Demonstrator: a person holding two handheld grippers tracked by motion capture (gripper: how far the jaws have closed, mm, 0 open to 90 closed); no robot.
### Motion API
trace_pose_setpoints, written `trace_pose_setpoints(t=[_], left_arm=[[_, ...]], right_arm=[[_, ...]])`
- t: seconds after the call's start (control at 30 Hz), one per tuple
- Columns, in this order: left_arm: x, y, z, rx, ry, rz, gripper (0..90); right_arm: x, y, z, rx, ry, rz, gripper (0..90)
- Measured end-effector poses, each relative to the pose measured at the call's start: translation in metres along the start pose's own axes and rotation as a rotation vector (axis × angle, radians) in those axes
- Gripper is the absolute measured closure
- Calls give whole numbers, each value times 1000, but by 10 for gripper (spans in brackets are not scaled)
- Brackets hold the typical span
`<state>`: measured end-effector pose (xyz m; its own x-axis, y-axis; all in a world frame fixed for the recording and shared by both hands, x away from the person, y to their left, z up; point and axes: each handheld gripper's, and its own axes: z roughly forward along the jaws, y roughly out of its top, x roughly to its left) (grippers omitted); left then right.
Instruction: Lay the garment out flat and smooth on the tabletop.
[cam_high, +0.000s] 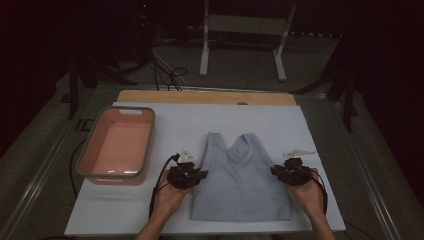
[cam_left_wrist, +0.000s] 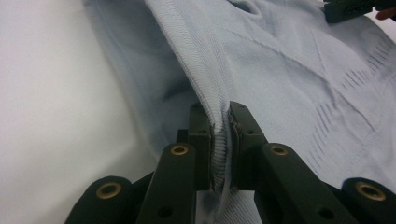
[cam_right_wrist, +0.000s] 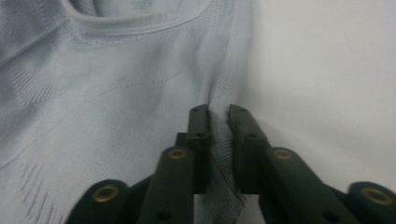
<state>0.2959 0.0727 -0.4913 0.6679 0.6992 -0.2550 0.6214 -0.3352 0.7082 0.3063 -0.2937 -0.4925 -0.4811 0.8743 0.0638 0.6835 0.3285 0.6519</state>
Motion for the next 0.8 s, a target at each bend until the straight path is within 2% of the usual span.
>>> trace_pose_setpoints(t=[0.07,0.17,0.37,0.53,0.7,0.8], left_arm=[[3,-2,-6,4,6,-1,820],[7,-6,-14,4,17,-5,820],[11,-12,-23,9,39,-7,820],[14,-15,-28,5,49,-18,820],[13,-14,-28,-4,47,-17,819],[13,-14,-28,-7,44,-18,817]], right_arm=[[0,0,0,-4,3,-1,700],[2,1,0,-9,6,-3,591],[6,2,4,-2,11,-6,485],[11,2,9,15,32,-11,470],[22,3,22,70,52,-36,450],[26,3,24,86,49,-34,507]])
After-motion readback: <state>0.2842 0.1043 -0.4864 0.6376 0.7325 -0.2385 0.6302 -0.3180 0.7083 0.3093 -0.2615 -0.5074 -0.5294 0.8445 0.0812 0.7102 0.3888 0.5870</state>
